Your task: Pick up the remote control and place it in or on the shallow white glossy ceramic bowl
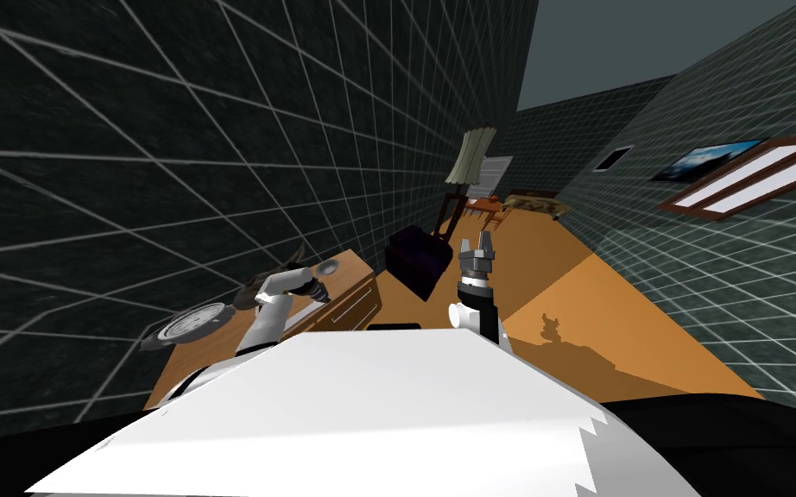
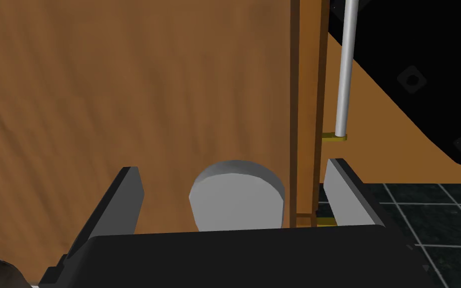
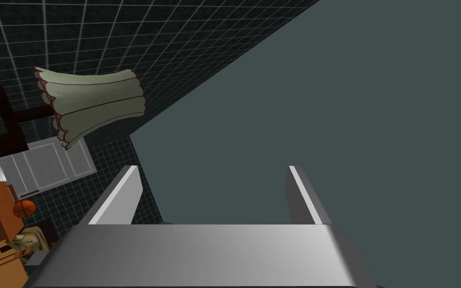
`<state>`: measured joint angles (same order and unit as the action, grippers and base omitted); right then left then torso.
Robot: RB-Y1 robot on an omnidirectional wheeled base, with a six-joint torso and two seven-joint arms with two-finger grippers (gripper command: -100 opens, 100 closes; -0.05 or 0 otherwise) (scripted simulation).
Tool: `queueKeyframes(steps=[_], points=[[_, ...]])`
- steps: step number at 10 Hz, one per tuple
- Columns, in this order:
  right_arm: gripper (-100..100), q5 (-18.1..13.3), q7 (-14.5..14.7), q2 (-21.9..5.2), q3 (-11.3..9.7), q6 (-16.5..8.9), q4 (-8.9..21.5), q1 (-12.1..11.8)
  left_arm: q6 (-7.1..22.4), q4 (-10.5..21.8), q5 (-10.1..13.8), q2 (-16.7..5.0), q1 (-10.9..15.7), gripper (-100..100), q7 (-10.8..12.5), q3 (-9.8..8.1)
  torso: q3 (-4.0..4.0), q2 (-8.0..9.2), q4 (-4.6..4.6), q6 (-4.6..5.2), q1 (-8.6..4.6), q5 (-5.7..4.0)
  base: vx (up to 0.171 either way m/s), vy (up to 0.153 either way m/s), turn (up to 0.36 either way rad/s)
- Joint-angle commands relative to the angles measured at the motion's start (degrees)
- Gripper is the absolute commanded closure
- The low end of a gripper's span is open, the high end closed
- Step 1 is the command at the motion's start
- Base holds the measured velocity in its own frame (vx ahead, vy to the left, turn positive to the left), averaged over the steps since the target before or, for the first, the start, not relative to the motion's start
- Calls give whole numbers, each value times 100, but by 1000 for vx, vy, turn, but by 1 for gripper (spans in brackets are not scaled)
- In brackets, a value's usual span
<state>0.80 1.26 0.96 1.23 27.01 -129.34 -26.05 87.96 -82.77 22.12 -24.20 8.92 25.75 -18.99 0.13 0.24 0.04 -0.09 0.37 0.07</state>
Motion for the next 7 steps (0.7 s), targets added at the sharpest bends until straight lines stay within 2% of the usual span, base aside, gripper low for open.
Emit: queueKeyframes(steps=[1, 4, 5, 6, 7], points=[[0, 0, 0, 0, 0, 0, 0, 0, 281, 137, 19, -93, 39, -100, 6, 39, 0, 0, 0, 0, 0, 0, -35, 127, 27], [0, 0, 0, 0, 0, 0, 0, 0, 618, 416, 47, -240, 27, -100, -38, 118, 0, 1, 0, 0, 7, 3, -36, 121, 34], [0, 0, 0, 0, 0, 0, 0, 0, 518, 352, 38, -202, 30, -100, -21, 99, 0, -1, 0, 0, 10, 2, -13, 59, 4], [0, 0, 0, 0, 0, 0, 0, 0, 543, 369, 40, -211, 31, 0, -29, 101, -4, -7, -1, 2, -12, -1, -3, 11, -2], [0, 0, 0, 1, -1, 0, 0, 0, 424, 590, -68, -143, 166, -100, 106, 123, -6, -12, -2, 3, -30, -6, -47, 45, -173]])
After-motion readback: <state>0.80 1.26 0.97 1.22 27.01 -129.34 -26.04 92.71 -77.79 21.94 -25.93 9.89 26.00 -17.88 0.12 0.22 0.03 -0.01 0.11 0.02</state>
